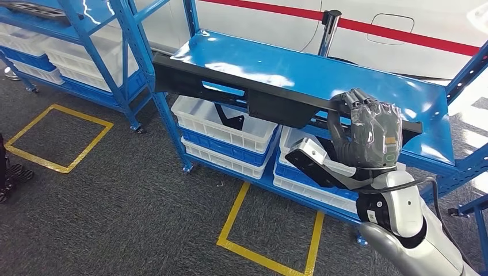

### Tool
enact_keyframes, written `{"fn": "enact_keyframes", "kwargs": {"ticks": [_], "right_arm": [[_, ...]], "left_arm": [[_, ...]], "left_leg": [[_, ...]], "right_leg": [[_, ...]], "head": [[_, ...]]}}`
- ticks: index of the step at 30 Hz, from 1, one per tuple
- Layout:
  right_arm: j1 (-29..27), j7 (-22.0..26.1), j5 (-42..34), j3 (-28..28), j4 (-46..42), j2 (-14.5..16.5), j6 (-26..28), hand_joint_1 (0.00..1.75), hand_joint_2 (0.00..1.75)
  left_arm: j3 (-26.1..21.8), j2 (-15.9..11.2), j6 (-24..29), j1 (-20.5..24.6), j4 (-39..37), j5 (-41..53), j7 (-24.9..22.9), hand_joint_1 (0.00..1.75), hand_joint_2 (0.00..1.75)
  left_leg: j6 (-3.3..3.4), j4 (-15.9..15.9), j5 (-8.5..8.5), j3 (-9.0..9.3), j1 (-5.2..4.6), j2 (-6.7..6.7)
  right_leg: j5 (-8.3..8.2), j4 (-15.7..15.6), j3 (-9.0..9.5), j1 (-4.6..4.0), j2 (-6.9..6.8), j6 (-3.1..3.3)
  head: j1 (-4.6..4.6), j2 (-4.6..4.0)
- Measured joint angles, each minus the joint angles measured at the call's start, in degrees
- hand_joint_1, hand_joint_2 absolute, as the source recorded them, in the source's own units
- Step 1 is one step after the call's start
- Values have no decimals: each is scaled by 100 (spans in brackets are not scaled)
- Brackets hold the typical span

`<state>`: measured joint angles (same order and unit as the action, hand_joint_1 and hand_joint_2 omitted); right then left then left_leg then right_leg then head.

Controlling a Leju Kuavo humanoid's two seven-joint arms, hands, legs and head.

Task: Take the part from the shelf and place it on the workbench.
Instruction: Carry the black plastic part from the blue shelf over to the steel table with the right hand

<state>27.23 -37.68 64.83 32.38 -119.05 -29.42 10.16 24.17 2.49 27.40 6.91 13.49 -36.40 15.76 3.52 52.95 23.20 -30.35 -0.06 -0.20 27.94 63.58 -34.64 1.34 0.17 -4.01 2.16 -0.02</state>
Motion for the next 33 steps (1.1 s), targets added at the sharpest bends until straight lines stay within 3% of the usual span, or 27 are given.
{"fn": "enact_keyframes", "kwargs": {"ticks": [2,3,5,7,8,11,12,13,14,16,18,21,23,26,27,28,29,30,32,33], "right_arm": [[4,-16,66,-7,-4,-2,19,175,175],[1,-20,106,-8,-6,-3,25,175,175],[-14,-15,200,-8,-7,-4,25,175,175],[-20,-6,285,-8,-8,-4,5,175,175],[-19,0,314,-7,-8,-4,-13,175,175],[-21,19,356,1,-7,-4,-92,175,175],[-21,27,351,4,-7,-4,-120,175,175],[-22,35,334,7,-7,-4,-145,175,175],[-22,43,315,9,-7,-4,-168,175,175],[-19,51,282,10,-9,-4,-198,175,175],[-17,56,248,10,-13,-6,-209,175,175],[-17,69,168,9,-22,-14,-209,175,175],[-15,81,131,8,-32,-19,-209,175,175],[-19,86,102,10,-37,-31,-210,175,175],[-23,88,90,11,-37,-32,-210,175,175],[-25,89,79,13,-37,-32,-211,175,175],[-26,89,69,14,-37,-33,-211,175,175],[-26,89,62,14,-37,-33,-212,175,175],[-20,90,56,14,-38,-35,-218,175,175],[-18,90,51,15,-39,-36,-224,175,175]], "left_arm": [[0,0,1,6,0,-11,0,0,175],[0,0,3,9,0,-24,-1,0,175],[0,-1,11,8,0,-54,-2,0,175],[0,-4,22,3,0,-68,-2,0,175],[1,-5,26,3,0,-68,-1,0,175],[7,-7,32,3,0,-73,1,0,175],[11,-7,35,0,0,-75,11,0,175],[17,-7,44,-2,0,-79,26,0,175],[21,-8,57,-2,0,-84,50,0,175],[25,-18,83,9,0,-95,98,0,175],[30,-28,91,36,0,-96,119,0,175],[40,-32,94,50,0,-88,120,0,175],[46,-36,97,52,0,-87,120,0,175],[70,-40,92,53,0,-85,111,0,175],[81,-40,90,47,0,-85,106,0,175],[92,-40,88,41,-1,-86,102,0,175],[98,-41,88,36,-1,-86,98,0,175],[103,-42,88,32,-1,-84,98,0,175],[117,-42,88,39,0,-76,98,0,175],[126,-42,88,47,0,-72,98,0,175]], "left_leg": [[-50,73,22,-45,-20,-3],[-81,104,26,-79,-31,-4],[-132,134,10,-139,-39,-3],[-188,259,100,-210,-24,-3],[-221,491,247,-309,-10,-3],[-305,1681,814,-828,25,0],[-311,1911,872,-932,28,0],[-305,1916,821,-927,29,0],[-287,1681,673,-806,26,2],[-210,804,295,-367,-3,83],[-133,220,112,-107,-59,179],[-66,124,69,-123,-75,133],[-4,75,8,-122,-46,63],[45,62,-32,-140,-39,-56],[46,65,-36,-145,-39,-107],[44,70,-39,-146,-35,-161],[40,78,-40,-144,-30,-221],[31,93,-37,-141,-22,-281],[-8,154,-20,-176,-20,-394],[-42,184,-18,-214,-22,-446]], "right_leg": [[-242,-705,335,-1,1,21],[-271,-855,386,-7,4,46],[-272,-865,338,-16,11,121],[-302,-869,309,-5,6,188],[-317,-875,301,5,1,220],[-341,-875,265,-1,-3,269],[-345,-874,255,-6,-2,275],[-347,-874,252,-11,-3,278],[-349,-874,254,-15,-6,278],[-350,-873,267,-28,-36,273],[-353,-867,258,-50,-79,246],[-353,-863,234,-57,-142,166],[-177,-645,143,-47,-125,119],[403,474,-332,-40,-60,90],[497,777,-461,-37,-54,80],[477,870,-494,-33,-50,69],[349,722,-414,-25,-41,62],[146,361,-232,-12,-1,54],[-164,-437,152,27,225,48],[-228,-676,254,39,318,53]], "head": [[3,0],[6,0],[11,0],[13,0],[15,0],[21,0],[22,0],[22,0],[22,0],[22,0],[22,0],[21,0],[16,0],[9,0],[8,0],[8,0],[8,0],[8,0],[8,0],[10,0]]}}
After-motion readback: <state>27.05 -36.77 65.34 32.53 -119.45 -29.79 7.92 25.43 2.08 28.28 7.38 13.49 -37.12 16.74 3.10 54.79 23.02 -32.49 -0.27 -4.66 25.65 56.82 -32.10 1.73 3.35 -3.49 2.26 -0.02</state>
